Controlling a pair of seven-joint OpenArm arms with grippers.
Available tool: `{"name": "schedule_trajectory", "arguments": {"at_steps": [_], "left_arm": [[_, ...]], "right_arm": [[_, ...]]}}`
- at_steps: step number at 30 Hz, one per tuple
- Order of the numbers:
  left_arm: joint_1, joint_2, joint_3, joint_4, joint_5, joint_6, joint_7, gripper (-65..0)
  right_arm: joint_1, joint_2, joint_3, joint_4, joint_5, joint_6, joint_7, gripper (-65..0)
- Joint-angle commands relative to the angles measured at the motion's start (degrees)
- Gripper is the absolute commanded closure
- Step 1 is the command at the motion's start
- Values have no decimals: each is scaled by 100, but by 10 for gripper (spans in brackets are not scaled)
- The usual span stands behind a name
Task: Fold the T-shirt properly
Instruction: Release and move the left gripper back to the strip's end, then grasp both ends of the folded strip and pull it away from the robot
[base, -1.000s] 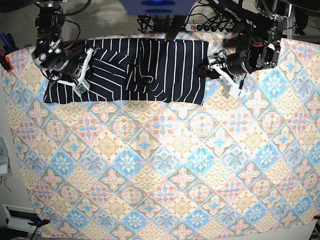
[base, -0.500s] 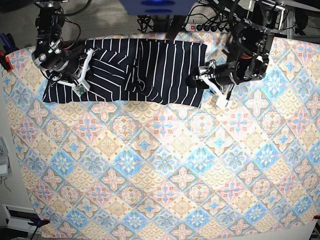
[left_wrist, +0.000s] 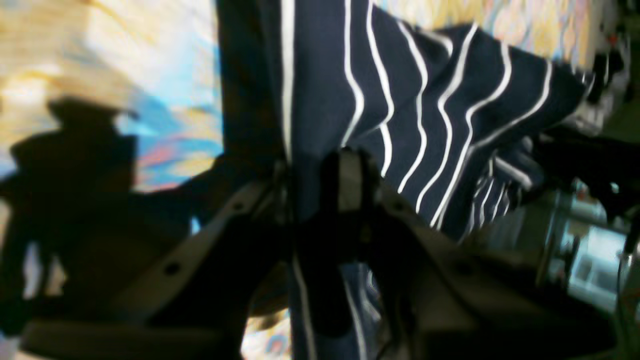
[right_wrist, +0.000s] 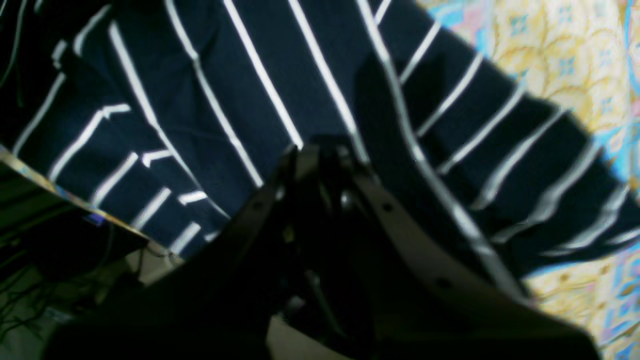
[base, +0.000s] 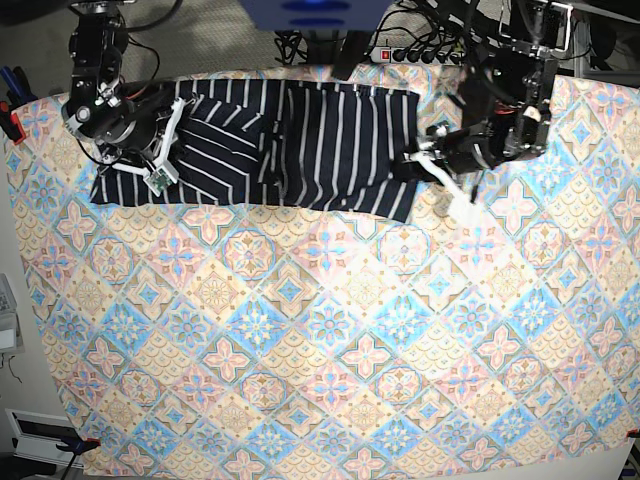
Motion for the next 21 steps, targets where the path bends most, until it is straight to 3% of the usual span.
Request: {"name": "schedule_trajectory", "arguments": {"at_steps": [1, 14, 18, 21], "left_arm": [[15, -112, -235, 207, -33, -8, -84, -100], [736, -262, -1343, 858, -33, -25, -84, -101], [736, -271, -1378, 858, -33, -148, -84, -100], [736, -271, -1378, 858, -16, -175, -84, -100]], "right_arm": [[22, 73, 51, 161, 42, 12, 85, -55], [57, 73, 341, 169, 51, 12, 50, -297], [312, 73, 323, 90, 60, 12, 41, -336], [453, 152, 350, -121, 411, 12, 32, -347]]}}
